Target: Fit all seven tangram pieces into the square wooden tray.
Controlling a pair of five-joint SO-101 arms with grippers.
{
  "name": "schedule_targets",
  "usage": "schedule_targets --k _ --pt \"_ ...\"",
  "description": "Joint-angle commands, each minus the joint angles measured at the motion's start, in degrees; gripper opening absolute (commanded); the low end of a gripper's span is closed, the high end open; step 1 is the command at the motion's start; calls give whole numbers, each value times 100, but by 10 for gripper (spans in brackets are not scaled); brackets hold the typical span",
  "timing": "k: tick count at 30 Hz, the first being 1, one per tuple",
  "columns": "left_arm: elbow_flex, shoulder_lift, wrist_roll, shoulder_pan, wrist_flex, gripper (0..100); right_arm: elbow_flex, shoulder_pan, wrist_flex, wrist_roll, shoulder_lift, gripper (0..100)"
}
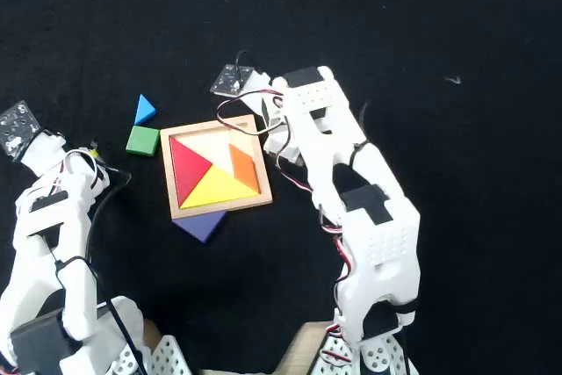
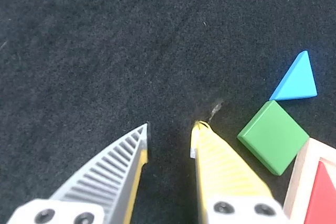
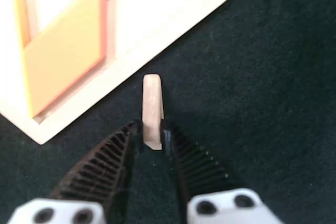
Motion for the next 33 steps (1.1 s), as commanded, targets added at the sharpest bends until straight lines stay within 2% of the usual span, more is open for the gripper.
schedule_targets --k 1,9,15,18,21,24,28,33 --pt "-84 -79 -35 66 -105 145 -303 -62 53 -9 -101 10" --pt "-84 -79 -35 66 -105 145 -470 -44 132 -527 -242 10" --pt "-84 -79 -35 66 -105 145 -945 -343 651 -2787 -1253 11" --pt "-75 -79 -35 66 -105 145 -980 -791 642 -4079 -1464 11" --pt "-66 -79 -35 66 -105 145 -1007 -1310 633 -4976 -1411 11" --pt "-66 -79 -35 66 -105 145 -1007 -1785 633 -5538 -1235 12" --pt "-75 -79 -35 66 -105 145 -980 -1960 369 -6171 -760 12" --pt "-75 -79 -35 66 -105 145 -1007 -1873 62 -6303 -303 12"
